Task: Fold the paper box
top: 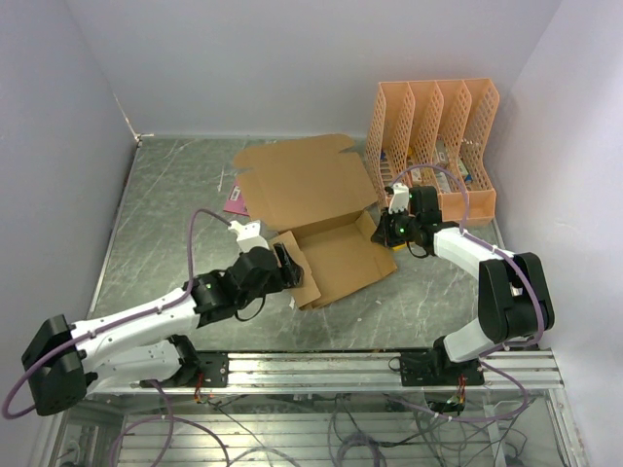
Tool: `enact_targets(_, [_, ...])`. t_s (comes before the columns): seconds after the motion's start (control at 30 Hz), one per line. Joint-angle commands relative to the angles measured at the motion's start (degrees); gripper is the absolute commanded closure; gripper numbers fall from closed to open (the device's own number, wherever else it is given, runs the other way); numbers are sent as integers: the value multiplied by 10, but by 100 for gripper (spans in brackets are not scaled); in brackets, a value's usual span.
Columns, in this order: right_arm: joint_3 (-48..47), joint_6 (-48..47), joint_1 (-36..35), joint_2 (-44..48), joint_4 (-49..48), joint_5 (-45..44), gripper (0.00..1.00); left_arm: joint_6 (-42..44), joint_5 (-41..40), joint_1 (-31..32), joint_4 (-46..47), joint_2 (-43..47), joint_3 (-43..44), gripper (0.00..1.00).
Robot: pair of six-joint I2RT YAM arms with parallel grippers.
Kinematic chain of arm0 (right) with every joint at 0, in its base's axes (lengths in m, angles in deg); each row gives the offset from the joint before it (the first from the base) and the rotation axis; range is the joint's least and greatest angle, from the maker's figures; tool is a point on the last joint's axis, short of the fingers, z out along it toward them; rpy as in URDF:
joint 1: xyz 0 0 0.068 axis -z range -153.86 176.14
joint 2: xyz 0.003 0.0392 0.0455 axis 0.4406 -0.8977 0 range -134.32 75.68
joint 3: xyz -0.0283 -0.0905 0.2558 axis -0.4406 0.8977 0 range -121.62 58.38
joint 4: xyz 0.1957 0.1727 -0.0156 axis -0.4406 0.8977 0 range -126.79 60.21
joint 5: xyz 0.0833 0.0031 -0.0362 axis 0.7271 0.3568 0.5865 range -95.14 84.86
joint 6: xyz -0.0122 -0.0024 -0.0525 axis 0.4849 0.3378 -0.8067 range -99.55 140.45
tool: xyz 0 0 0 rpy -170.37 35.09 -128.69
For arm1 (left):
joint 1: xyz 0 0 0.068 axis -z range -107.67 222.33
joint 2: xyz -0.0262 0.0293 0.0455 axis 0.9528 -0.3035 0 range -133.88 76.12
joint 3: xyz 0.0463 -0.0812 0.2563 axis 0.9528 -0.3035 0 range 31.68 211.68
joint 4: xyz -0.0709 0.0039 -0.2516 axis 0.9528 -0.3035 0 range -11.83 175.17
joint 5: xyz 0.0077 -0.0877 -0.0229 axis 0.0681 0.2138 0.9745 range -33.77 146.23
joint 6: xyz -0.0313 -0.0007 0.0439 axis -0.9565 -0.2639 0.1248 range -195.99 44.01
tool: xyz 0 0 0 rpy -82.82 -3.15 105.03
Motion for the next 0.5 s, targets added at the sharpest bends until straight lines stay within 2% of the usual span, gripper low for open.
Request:
enact_targets(0.0, [-10, 12, -4, 12, -11, 18, 100, -3, -4, 2, 63, 36, -39, 27])
enact_targets(0.23, [-10, 10, -5, 12, -11, 17, 100, -6, 5, 2, 104, 28, -60, 27])
enact_targets(0.47, [-11, 8, -7, 8, -10, 18, 100, -4, -5, 2, 203, 85, -120, 26])
